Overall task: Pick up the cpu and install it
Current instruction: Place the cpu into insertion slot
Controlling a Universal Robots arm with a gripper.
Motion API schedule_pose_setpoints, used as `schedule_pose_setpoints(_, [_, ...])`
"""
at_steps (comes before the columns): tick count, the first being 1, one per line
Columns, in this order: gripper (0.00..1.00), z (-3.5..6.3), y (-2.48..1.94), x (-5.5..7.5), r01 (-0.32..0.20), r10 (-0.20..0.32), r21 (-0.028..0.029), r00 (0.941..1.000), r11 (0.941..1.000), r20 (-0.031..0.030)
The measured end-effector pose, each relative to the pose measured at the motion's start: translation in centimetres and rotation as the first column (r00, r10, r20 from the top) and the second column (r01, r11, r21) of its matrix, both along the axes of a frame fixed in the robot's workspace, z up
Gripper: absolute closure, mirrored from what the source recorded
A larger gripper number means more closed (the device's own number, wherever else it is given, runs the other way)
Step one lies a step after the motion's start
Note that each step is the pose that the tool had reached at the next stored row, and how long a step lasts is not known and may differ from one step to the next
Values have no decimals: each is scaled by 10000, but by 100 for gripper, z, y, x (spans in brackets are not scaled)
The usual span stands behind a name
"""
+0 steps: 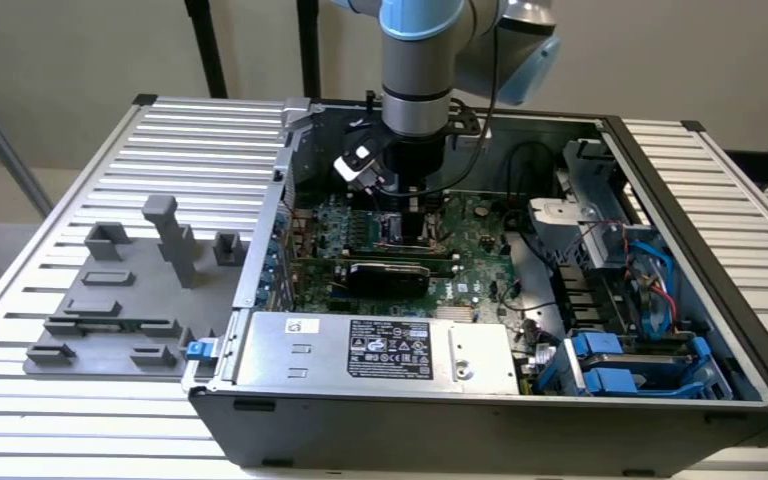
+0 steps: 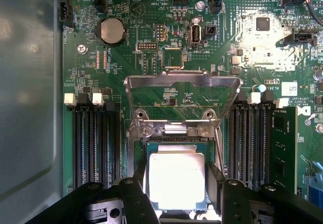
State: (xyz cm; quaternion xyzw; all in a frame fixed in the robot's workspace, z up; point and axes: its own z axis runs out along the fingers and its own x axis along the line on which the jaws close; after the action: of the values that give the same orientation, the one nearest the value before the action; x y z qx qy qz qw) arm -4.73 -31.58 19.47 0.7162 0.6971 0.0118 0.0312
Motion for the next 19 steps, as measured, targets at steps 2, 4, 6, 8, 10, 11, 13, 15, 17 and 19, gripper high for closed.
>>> schedule_pose_setpoints(2, [45, 0, 0, 0, 0, 0, 0, 10000, 10000, 0])
schedule_pose_setpoints(4, [44, -2, 1, 0, 1, -1, 5, 10000, 10000, 2])
schedule_pose_setpoints(6, [37, -2, 1, 0, 1, -1, 4, 10000, 10000, 3])
schedule_pose_setpoints(8, [37, 0, 0, 0, 0, 0, 0, 10000, 10000, 1])
schedule_pose_setpoints(10, [37, 0, 0, 0, 0, 0, 0, 10000, 10000, 1])
schedule_pose_setpoints(11, [37, 1, 0, 0, 0, 0, -1, 10000, 10000, 0])
schedule_pose_setpoints(13, [37, 17, 0, 0, 1, -1, -1, 10000, 10000, 0])
schedule_pose_setpoints(15, [37, 60, 0, 0, 1, -1, 2, 10000, 10000, 0])
schedule_pose_setpoints(17, [37, 114, 0, 0, 0, 0, 10, 10000, 10000, 0])
schedule_pose_setpoints(19, [37, 162, 0, 0, 0, 0, 15, 10000, 10000, 0])
